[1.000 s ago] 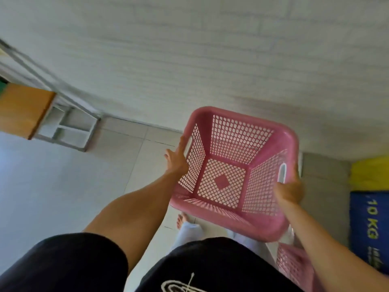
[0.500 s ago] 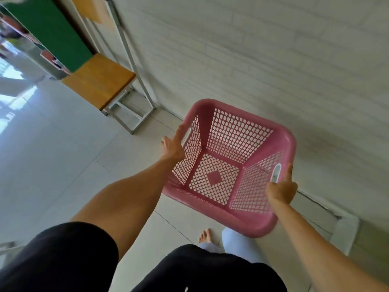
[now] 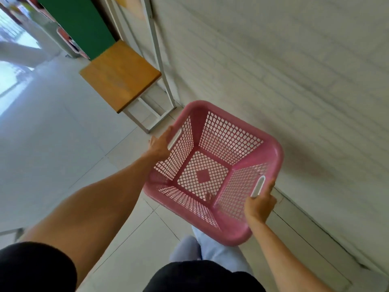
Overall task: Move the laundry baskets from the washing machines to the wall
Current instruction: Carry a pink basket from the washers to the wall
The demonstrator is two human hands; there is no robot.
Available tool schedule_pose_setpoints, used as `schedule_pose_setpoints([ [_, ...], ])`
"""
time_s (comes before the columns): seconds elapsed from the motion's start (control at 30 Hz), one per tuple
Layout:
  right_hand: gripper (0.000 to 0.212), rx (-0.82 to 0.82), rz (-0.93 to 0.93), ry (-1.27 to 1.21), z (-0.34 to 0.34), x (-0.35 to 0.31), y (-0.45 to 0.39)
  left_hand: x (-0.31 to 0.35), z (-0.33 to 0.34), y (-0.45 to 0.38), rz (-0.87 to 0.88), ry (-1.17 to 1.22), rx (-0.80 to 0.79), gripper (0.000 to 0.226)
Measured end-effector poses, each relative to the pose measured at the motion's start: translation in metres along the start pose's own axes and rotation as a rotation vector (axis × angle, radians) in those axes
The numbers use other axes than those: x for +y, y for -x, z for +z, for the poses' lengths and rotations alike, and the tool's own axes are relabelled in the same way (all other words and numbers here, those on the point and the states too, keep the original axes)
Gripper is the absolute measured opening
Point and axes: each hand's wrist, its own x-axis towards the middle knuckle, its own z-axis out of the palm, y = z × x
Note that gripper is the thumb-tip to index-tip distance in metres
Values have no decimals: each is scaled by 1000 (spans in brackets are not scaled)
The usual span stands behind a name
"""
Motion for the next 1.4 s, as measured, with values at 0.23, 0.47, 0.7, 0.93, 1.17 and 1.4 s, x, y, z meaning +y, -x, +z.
schedule_pose_setpoints([
  [0.23,92,-61,0,84,62,-53,-26,-31,-28,-75,-12,28,52,86],
  [0.47,84,-136,-61,153,154,-61,-59,-69,-29,-185,120,-9,133,72],
  [0.7,86,-131,-3,154,242,-51,-77,-115,-7,-273,208,-39,115,72],
  [0.93,85,-43,-41,158,292,-52,-95,-138,2,-339,292,-136,178,78],
  [1.17,92,-110,35,256,311,-50,-86,-159,7,-353,283,-122,168,86],
  [1.4,89,-279,112,295,280,-68,-80,-125,7,-302,244,-134,144,90],
])
